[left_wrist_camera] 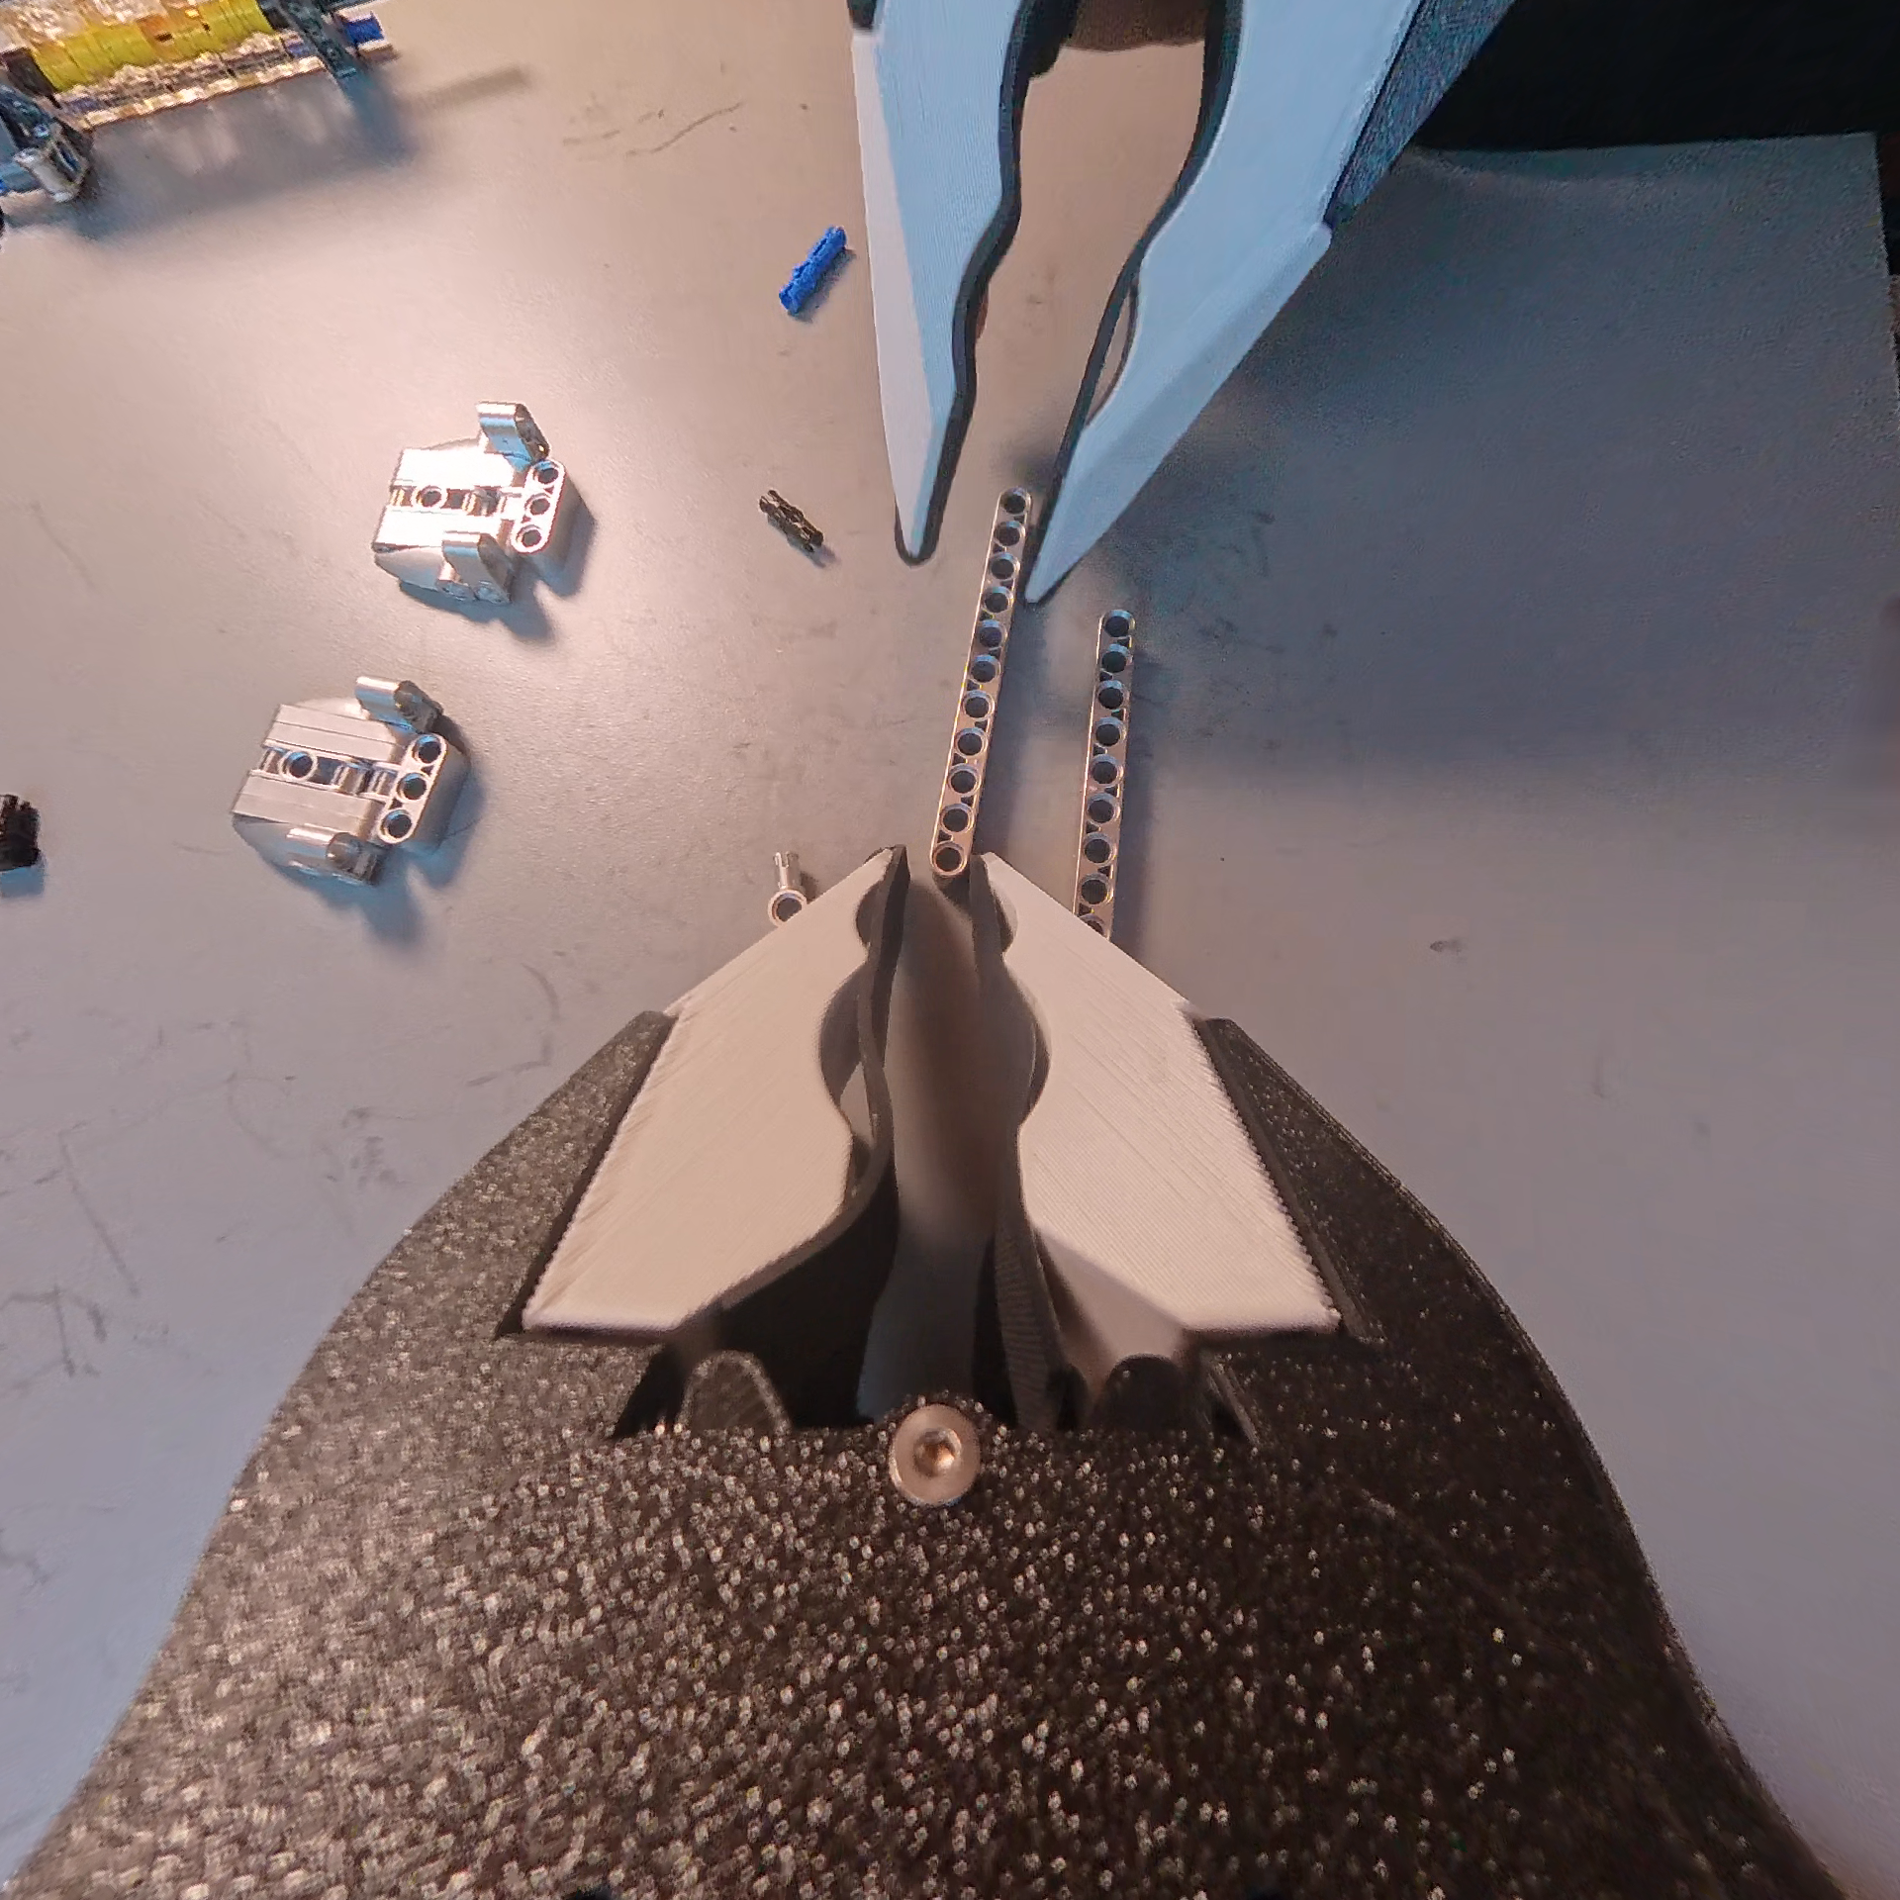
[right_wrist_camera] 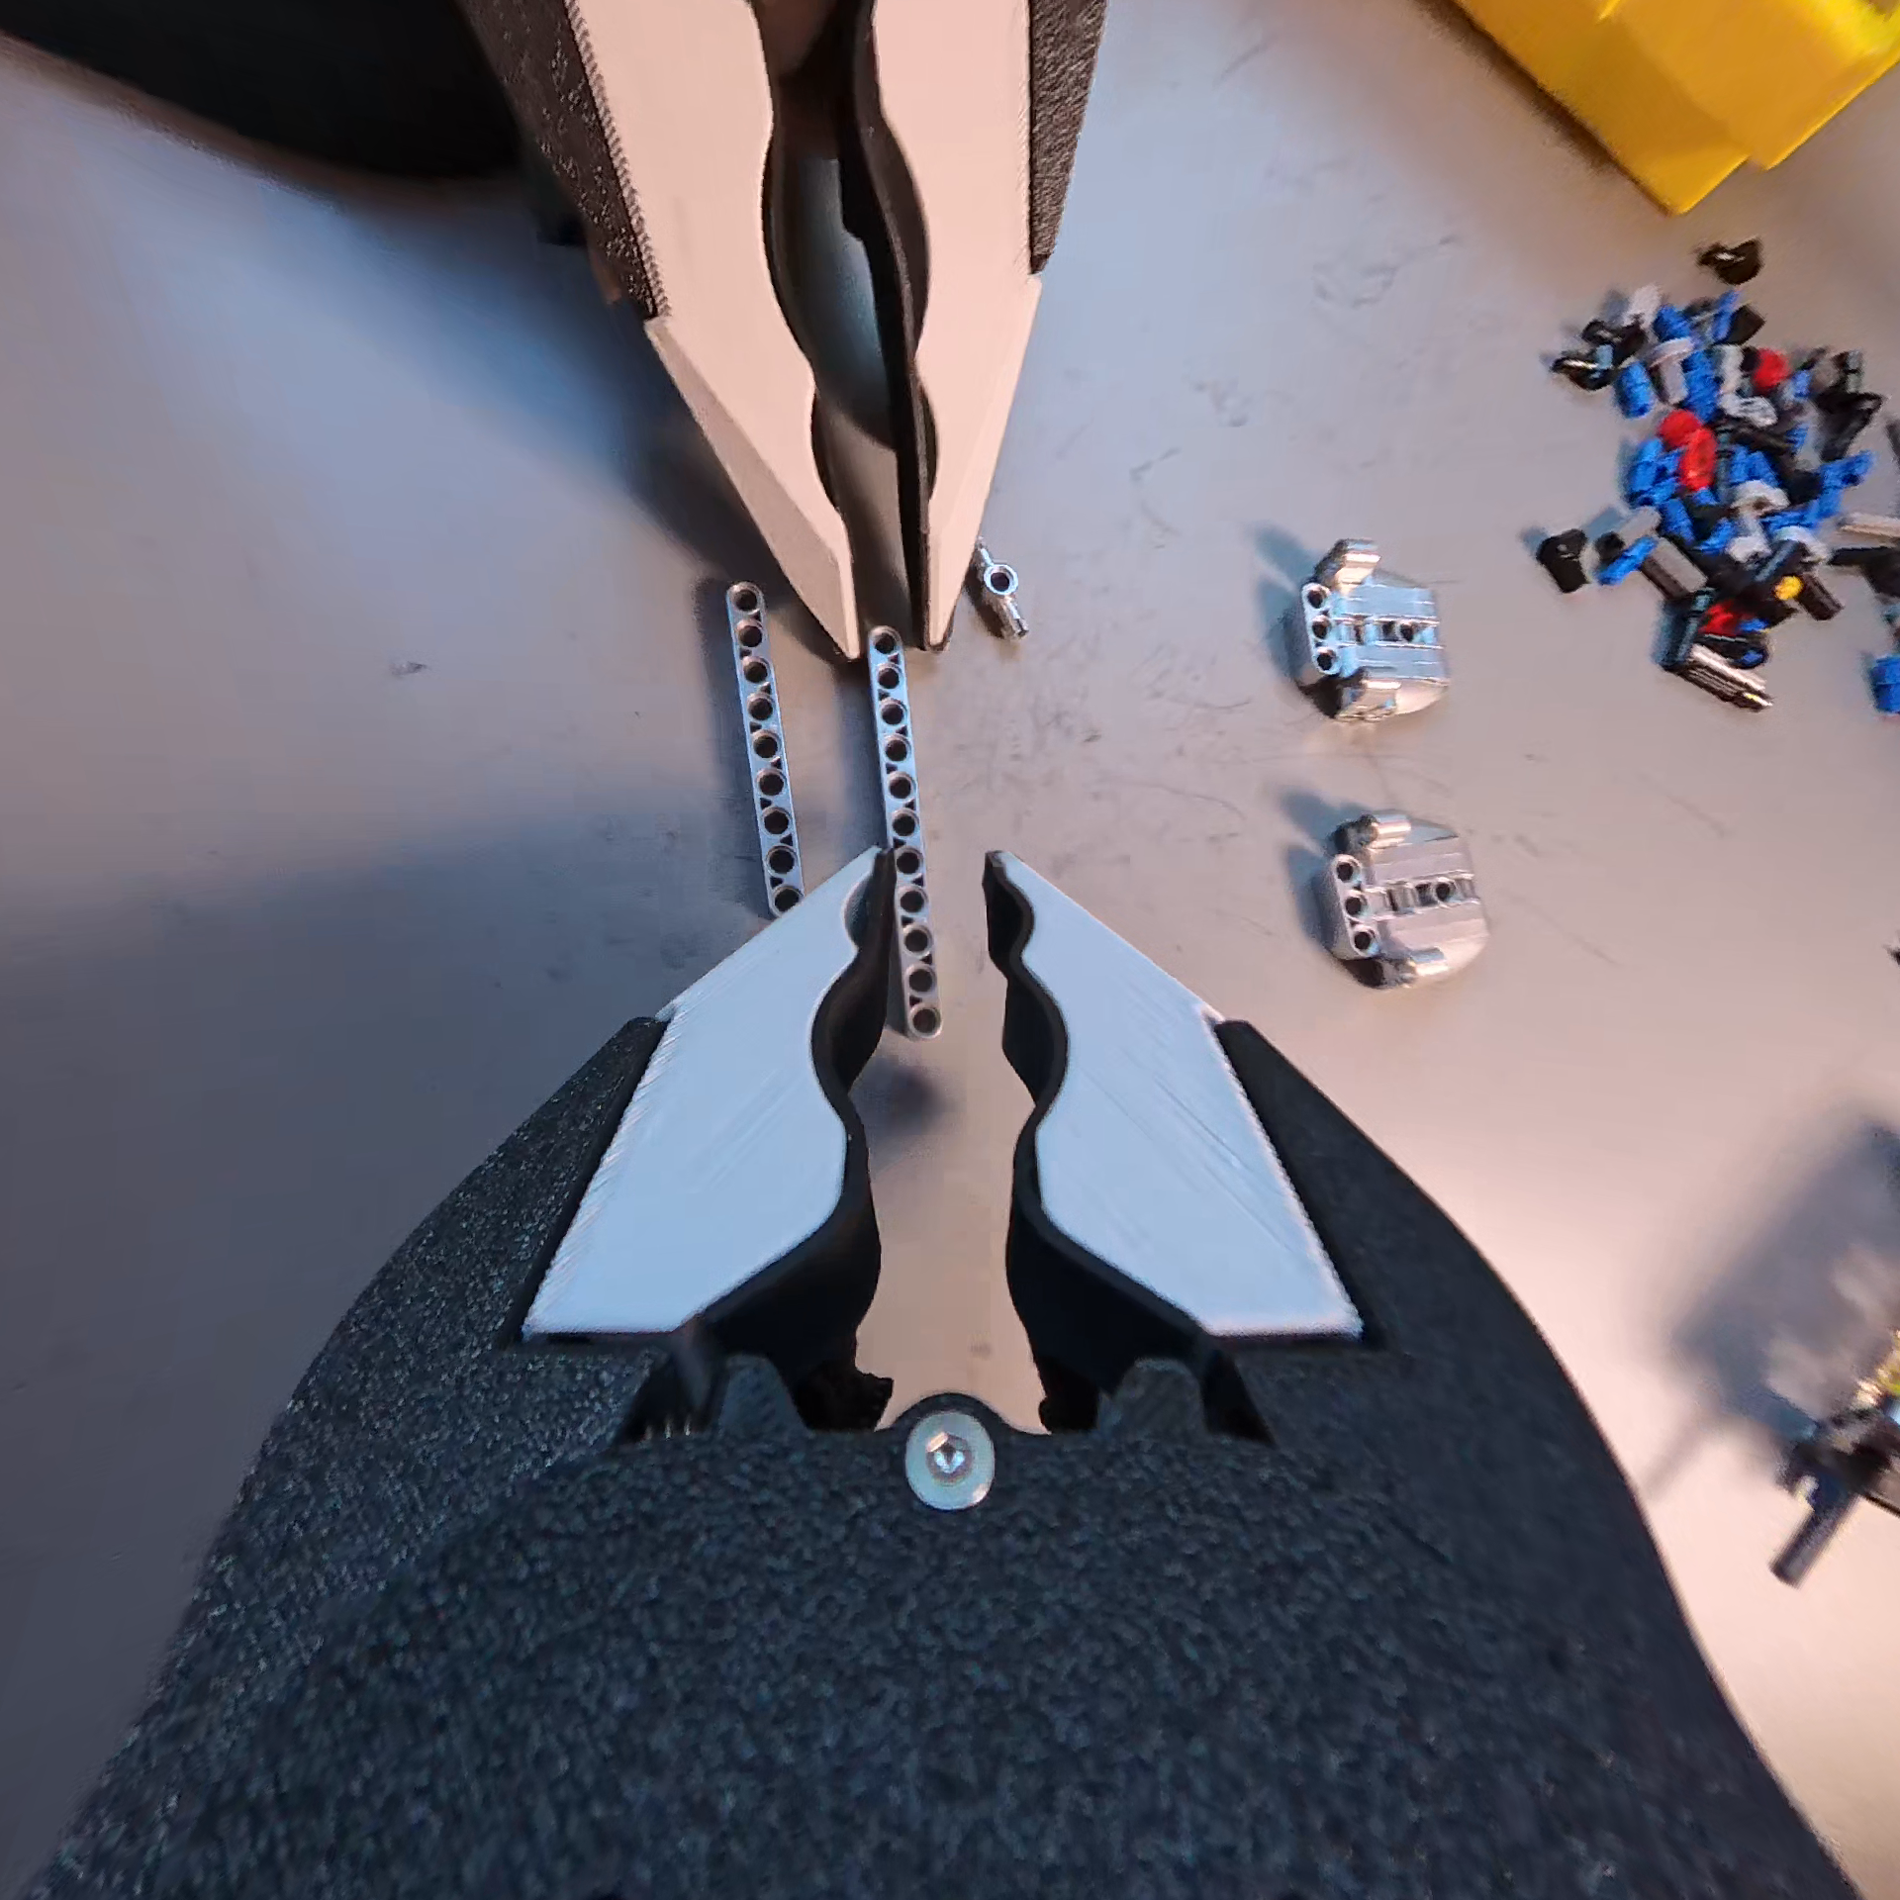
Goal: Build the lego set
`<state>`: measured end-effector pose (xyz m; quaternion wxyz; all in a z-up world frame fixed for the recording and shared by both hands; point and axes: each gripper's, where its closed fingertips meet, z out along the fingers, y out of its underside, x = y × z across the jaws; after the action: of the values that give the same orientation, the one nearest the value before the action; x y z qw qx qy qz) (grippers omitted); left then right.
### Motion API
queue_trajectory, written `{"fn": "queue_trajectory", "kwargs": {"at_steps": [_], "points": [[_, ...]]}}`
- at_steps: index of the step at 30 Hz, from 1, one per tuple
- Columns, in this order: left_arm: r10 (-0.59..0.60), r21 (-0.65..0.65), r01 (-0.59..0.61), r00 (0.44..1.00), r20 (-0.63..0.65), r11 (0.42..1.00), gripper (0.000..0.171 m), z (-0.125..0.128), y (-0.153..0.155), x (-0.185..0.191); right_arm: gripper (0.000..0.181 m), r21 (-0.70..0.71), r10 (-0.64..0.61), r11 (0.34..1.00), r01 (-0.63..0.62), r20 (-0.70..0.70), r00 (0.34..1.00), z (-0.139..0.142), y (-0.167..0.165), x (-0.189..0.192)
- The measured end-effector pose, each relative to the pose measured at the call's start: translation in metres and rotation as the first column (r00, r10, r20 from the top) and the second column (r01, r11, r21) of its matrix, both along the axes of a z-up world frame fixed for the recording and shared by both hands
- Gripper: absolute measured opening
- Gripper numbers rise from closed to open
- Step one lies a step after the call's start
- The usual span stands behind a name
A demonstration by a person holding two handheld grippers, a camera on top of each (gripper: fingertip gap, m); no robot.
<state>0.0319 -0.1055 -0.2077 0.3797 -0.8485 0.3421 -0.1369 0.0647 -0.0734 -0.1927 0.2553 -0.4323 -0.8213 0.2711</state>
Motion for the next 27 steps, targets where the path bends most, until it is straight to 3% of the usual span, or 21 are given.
{"fn": "queue_trajectory", "kwargs": {"at_steps": [6, 9, 14, 18, 22, 27], "points": [[0.006, 0.006, -0.006, 0.999, 0.032, 1.0, 0.008, 0.004, 0.001, -0.002, 0.007, -0.012, 0.08, 0.997, -0.08, 0.051, 0.995, -0.014, -0.013, -0.009], [0.007, 0.058, -0.014, 0.993, 0.115, 0.998, 0.008, 0.024, 0.003, -0.002, 0.006, -0.033, 0.088, 0.996, -0.088, 0.025, 0.996, -0.01, -0.011, -0.007], [0.127, 0.172, -0.163, 0.971, 0.202, 0.972, 0.008, 0.052, 0.021, -0.032, 0.007, -0.066, 0.014, 0.998, -0.016, -0.039, 0.999, 0.001, 0.014, -0.001], [0.177, 0.103, -0.192, 0.974, 0.143, 0.976, 0.021, 0.033, 0.021, -0.051, 0.007, -0.076, 0.019, 0.997, -0.022, -0.038, 0.999, 0.001, 0.014, 0.002], [0.152, 0.059, -0.162, 0.977, 0.151, 0.985, 0.027, 0.026, 0.016, -0.049, 0.007, -0.018, 0.077, 0.997, -0.078, -0.01, 0.997, -0.009, -0.001, 0.0], [0.14, 0.021, -0.143, 0.985, 0.105, 0.99, 0.027, 0.011, 0.015, -0.046, 0.007, 0.004, 0.092, 0.996, -0.092, -0.003, 0.996, -0.014, -0.01, -0.006]]}}
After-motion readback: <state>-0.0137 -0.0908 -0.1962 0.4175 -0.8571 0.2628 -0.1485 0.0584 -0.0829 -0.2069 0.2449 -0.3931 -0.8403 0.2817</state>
